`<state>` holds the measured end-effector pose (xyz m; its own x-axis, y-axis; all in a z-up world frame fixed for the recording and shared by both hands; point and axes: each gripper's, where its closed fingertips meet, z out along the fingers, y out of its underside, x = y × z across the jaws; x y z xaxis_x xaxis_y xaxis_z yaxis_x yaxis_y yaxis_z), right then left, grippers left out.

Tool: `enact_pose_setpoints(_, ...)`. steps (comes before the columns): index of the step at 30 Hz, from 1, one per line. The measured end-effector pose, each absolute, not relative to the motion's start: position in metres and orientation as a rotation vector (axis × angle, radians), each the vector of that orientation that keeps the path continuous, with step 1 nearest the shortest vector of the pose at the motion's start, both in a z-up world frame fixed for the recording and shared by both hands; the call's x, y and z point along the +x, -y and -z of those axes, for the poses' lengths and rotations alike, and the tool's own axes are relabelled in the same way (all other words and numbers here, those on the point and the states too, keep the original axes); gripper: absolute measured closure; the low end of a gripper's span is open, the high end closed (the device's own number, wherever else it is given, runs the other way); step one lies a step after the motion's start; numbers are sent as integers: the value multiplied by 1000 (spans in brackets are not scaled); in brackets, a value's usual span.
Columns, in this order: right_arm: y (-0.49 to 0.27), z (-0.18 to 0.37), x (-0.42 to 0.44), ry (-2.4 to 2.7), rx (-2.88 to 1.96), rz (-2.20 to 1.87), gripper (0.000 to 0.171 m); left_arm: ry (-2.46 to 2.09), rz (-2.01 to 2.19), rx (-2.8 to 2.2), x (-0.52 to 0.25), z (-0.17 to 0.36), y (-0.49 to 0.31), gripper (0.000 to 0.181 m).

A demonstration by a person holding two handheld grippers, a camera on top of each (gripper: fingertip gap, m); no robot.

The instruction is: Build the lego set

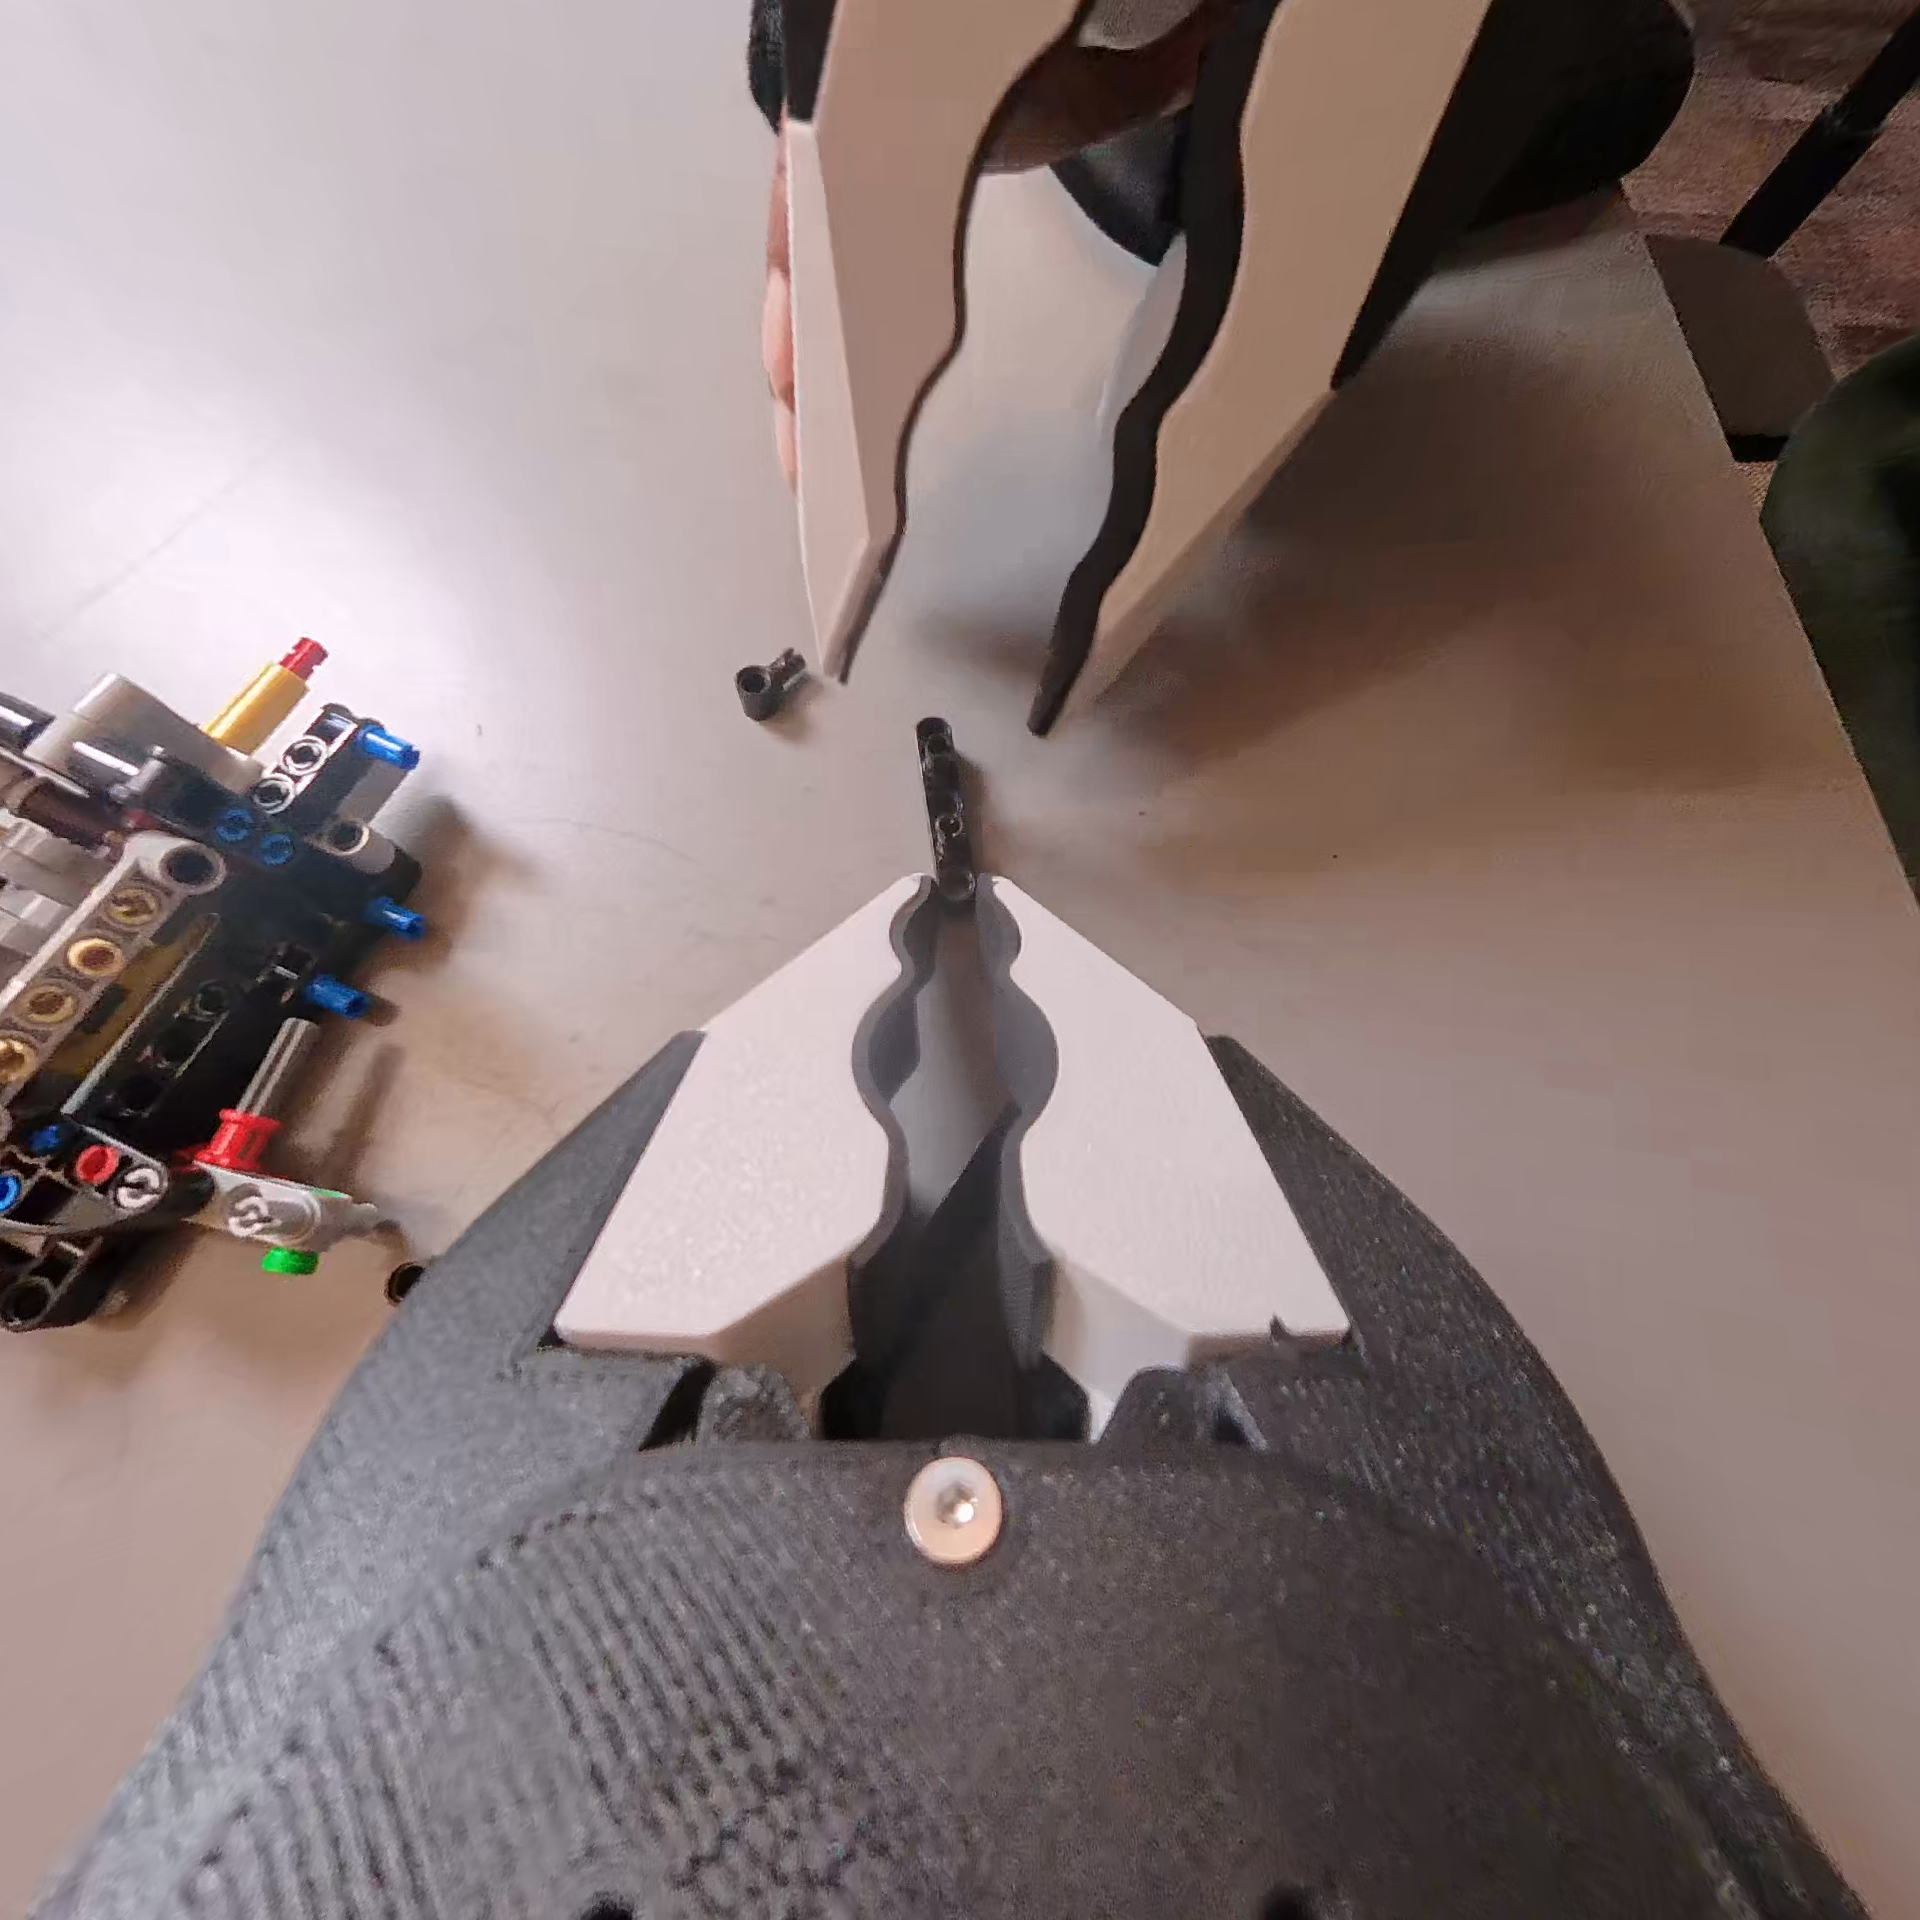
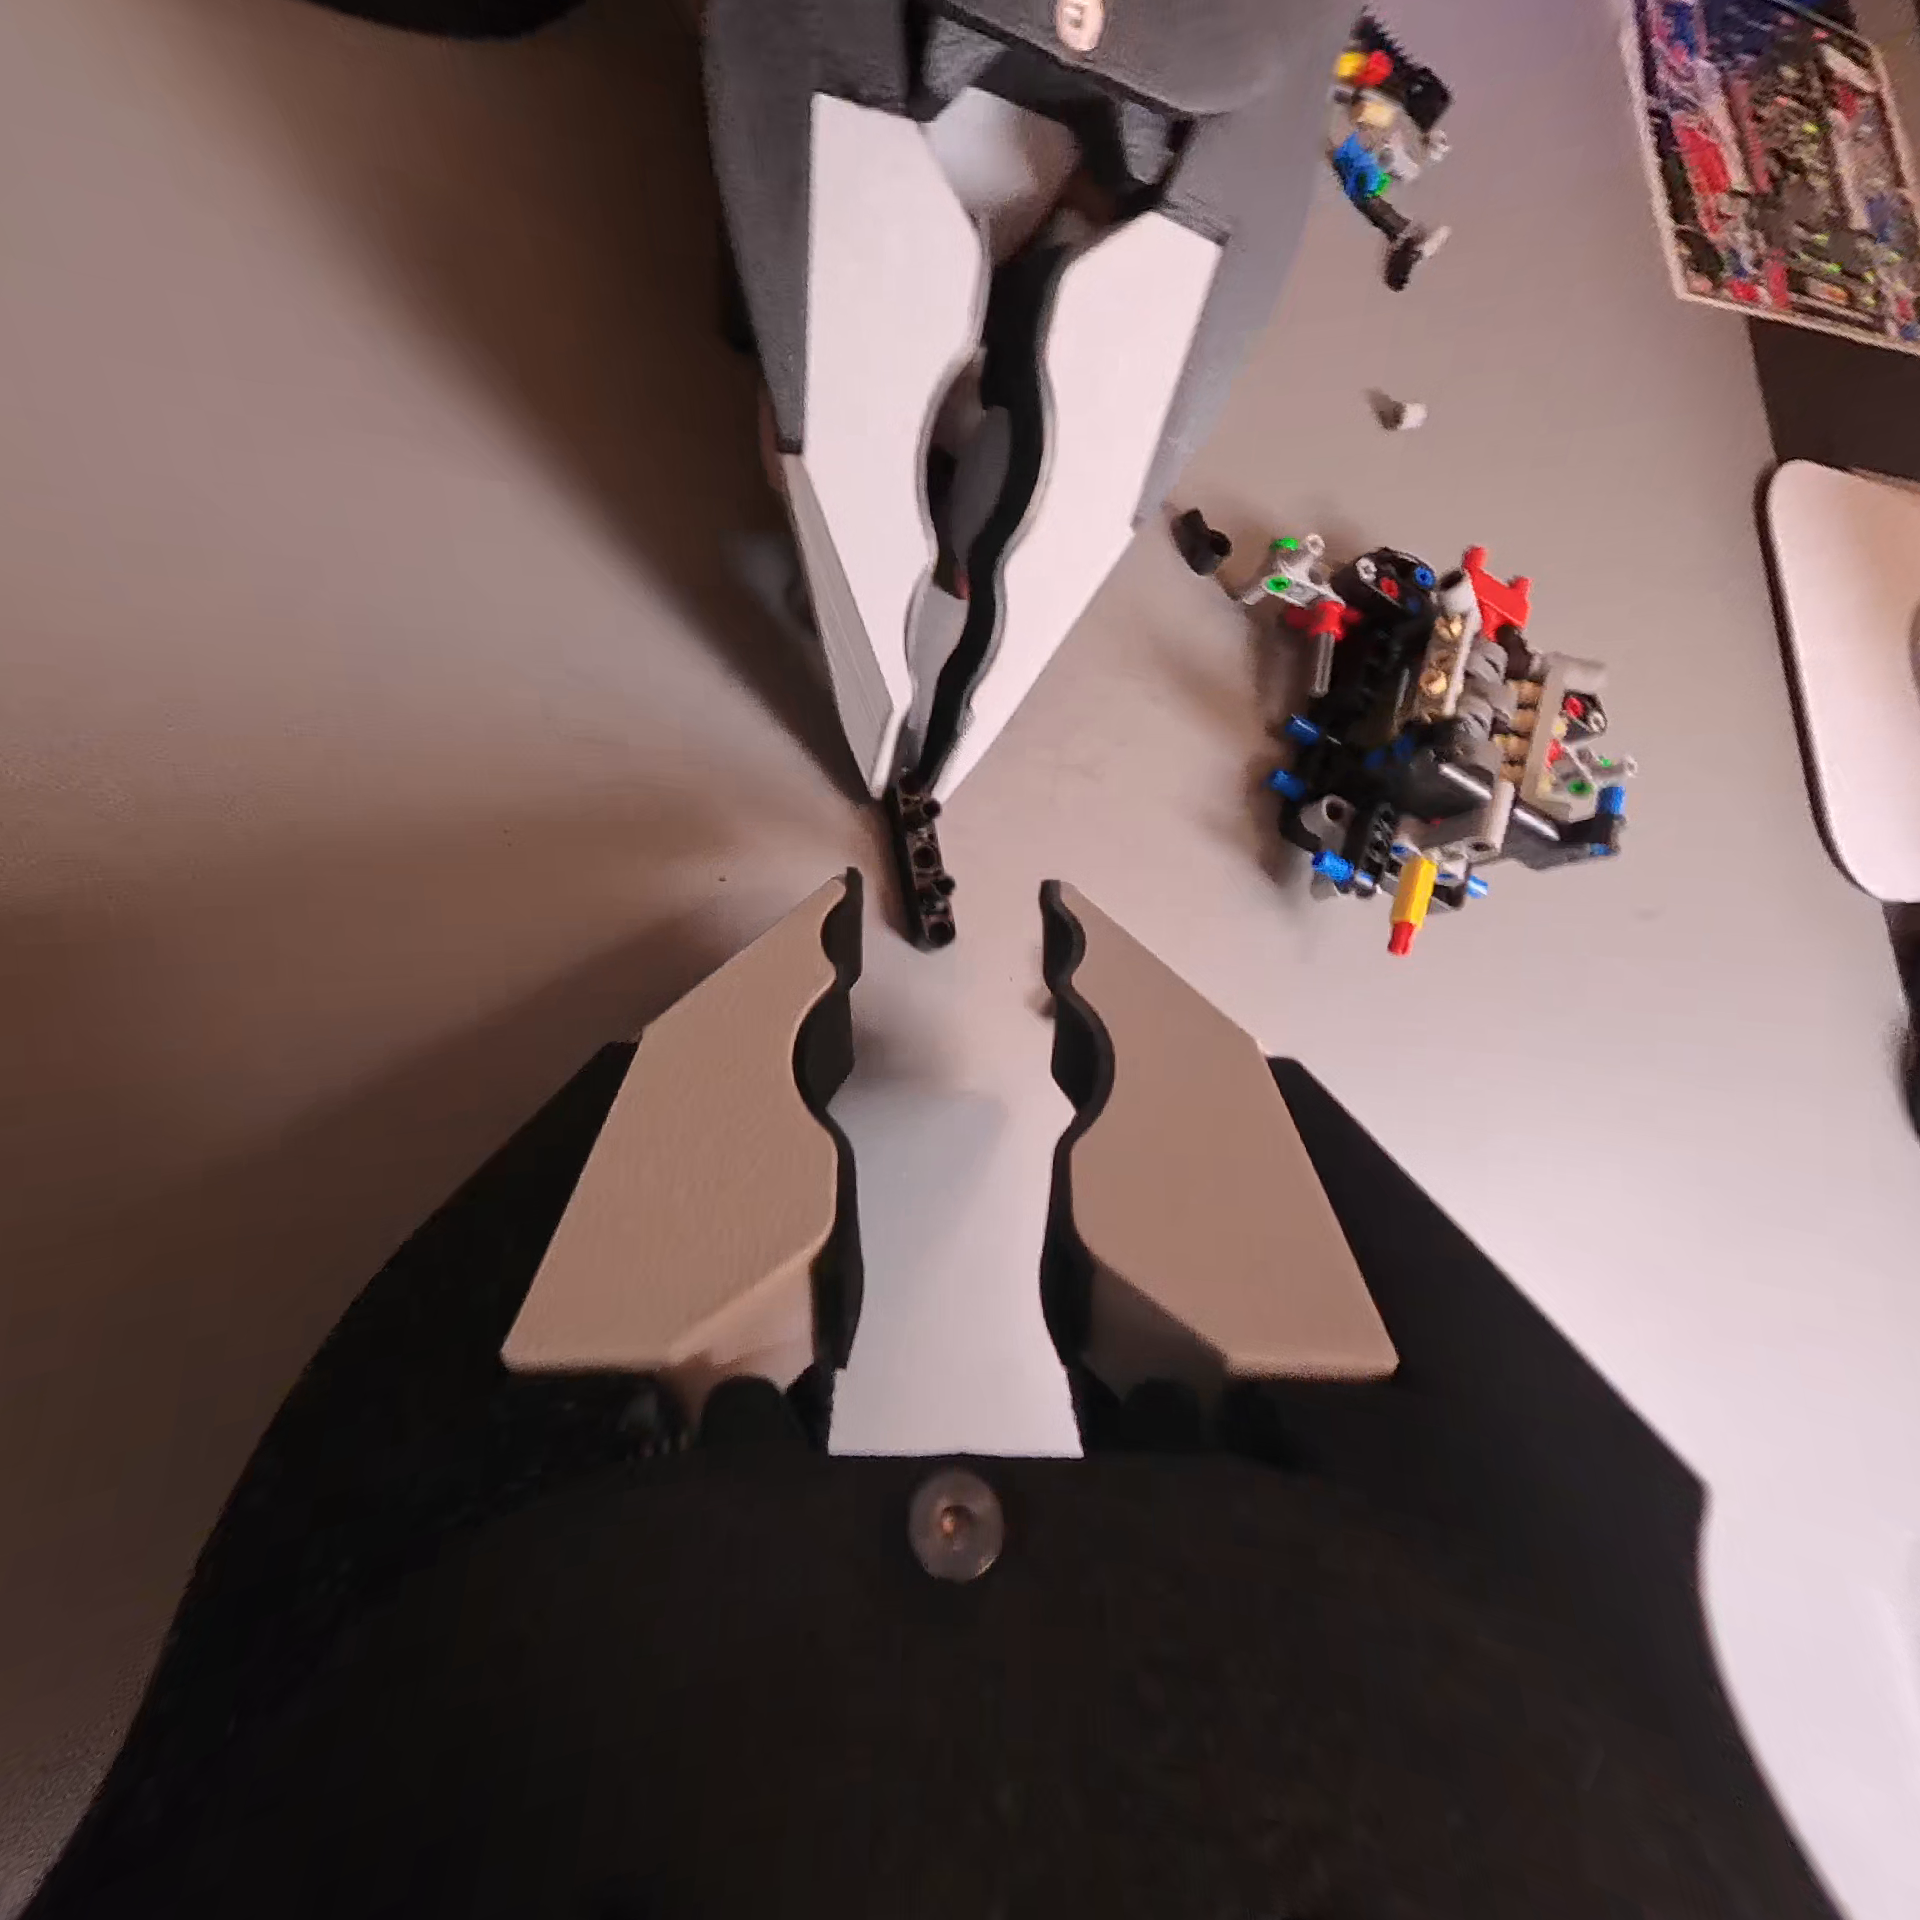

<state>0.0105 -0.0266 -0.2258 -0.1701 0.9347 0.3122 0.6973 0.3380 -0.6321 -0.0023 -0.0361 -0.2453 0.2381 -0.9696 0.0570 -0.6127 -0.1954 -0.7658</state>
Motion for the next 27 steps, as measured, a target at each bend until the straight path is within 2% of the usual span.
enact_pose_setpoints(12, 21, 214, 12, 1742, -1356, -682, 146, -1394, 644, -1655, -6, 215, 30, 175)
enact_pose_setpoints(19, 22, 200, 3, 1632, -1273, -824, 161, -1366, 631, -1575, -6, 203, 30, 175)
enact_pose_setpoints(23, 26, 193, 4, 1584, -1299, -946, 163, -1306, 774, -1594, -4, 197, 33, 175)
enact_pose_setpoints(27, 29, 173, 4, 1434, -1394, -1248, 163, -1104, 1143, -1646, -4, 174, 36, 176)
